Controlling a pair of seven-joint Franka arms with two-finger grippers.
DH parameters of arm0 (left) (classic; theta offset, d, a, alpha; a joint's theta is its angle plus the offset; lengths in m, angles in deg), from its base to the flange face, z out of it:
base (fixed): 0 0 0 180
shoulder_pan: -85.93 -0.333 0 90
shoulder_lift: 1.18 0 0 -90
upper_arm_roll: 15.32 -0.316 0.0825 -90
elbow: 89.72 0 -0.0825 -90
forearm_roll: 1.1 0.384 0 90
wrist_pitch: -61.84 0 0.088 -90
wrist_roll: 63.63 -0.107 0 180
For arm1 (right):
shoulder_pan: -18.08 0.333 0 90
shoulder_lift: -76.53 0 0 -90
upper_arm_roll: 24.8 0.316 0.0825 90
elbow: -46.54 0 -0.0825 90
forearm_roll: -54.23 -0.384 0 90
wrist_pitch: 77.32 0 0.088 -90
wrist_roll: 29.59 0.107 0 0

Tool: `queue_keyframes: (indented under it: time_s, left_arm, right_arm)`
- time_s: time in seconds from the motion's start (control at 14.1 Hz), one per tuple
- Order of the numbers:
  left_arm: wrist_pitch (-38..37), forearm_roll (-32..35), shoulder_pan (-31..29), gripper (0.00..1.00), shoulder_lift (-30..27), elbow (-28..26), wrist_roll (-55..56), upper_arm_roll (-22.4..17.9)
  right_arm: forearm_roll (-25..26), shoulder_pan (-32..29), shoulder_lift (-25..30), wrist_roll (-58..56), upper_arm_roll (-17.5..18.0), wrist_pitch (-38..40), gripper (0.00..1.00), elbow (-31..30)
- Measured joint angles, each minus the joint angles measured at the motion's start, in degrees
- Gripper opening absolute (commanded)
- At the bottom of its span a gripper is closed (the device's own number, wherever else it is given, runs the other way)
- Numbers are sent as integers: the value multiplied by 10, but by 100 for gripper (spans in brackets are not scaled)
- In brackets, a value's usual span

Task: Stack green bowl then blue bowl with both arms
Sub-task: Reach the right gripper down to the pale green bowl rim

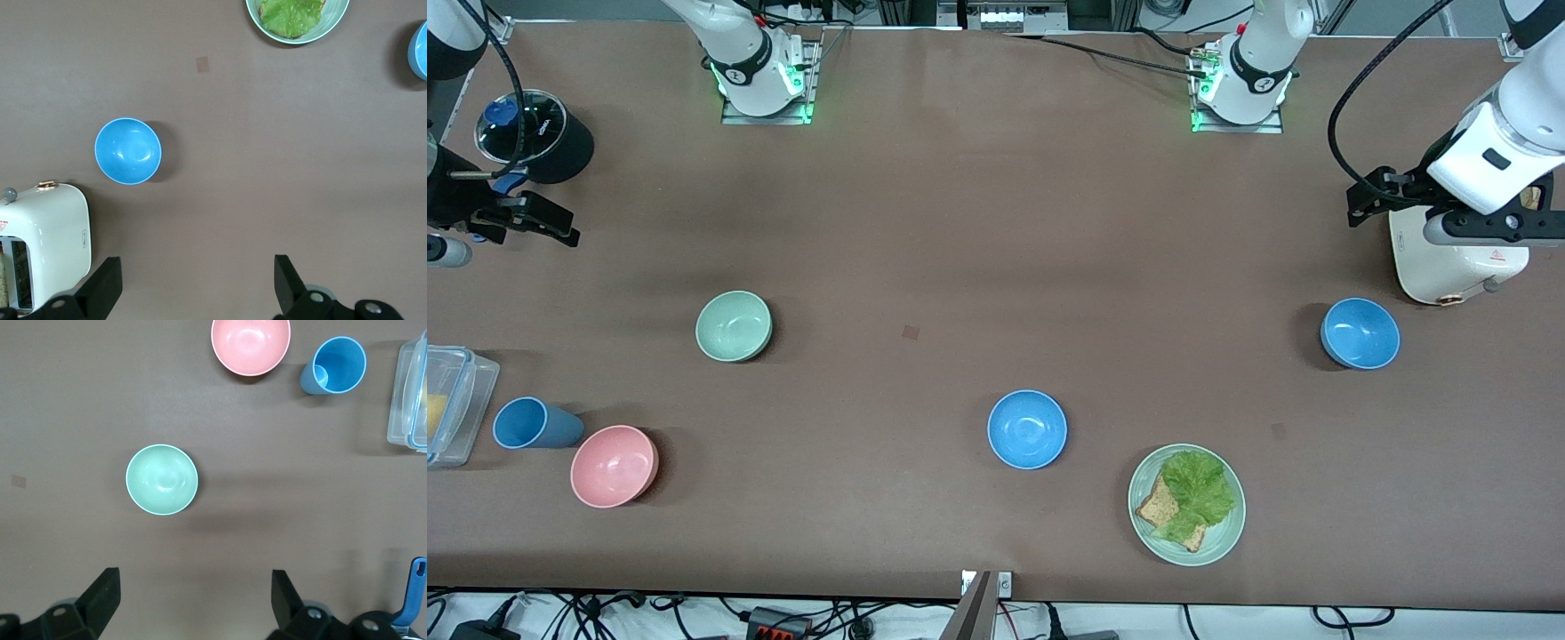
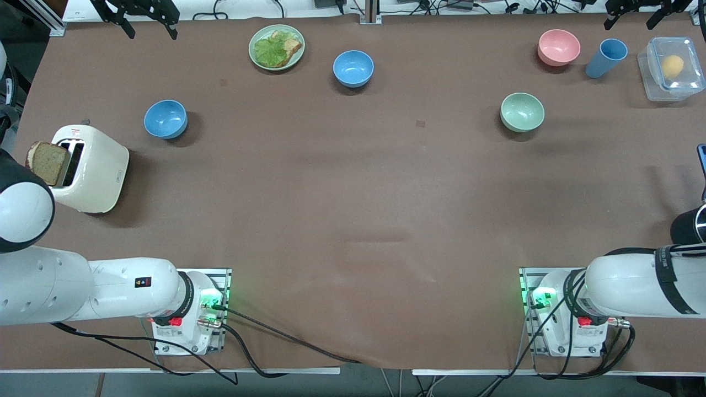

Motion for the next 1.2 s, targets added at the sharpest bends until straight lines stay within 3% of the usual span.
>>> queue_keyframes:
  time_s: [0.85,1.2]
  left_arm:
    - [-2,0,0,100,1,3,0,0]
    - [-2,0,0,100,1,3,0,-1]
  right_arm:
    - [0,0,-6,-3,1,-3,100,-22]
    - [0,0,-105,-3,4,-67,100,-45]
